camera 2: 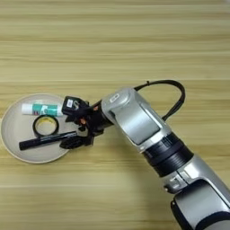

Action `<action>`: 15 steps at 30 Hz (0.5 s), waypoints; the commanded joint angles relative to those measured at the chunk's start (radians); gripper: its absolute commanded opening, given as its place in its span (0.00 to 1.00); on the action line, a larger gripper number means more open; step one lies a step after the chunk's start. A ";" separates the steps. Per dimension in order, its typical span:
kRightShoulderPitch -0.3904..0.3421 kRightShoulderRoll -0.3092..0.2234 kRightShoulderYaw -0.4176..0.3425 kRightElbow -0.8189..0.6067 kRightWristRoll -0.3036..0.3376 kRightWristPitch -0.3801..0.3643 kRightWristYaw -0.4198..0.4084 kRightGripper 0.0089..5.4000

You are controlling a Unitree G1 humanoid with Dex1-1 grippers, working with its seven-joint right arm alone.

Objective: Move the objects on the table

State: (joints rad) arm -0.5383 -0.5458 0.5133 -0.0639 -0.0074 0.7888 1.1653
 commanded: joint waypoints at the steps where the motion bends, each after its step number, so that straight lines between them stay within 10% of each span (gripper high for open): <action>1: -0.086 -0.004 -0.019 0.004 -0.013 -0.043 -0.031 0.70; 15: -0.105 0.001 0.040 0.070 -0.051 -0.067 0.003 0.43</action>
State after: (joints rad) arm -0.5692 -0.5272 0.5777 0.0183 -0.0475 0.7555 1.1874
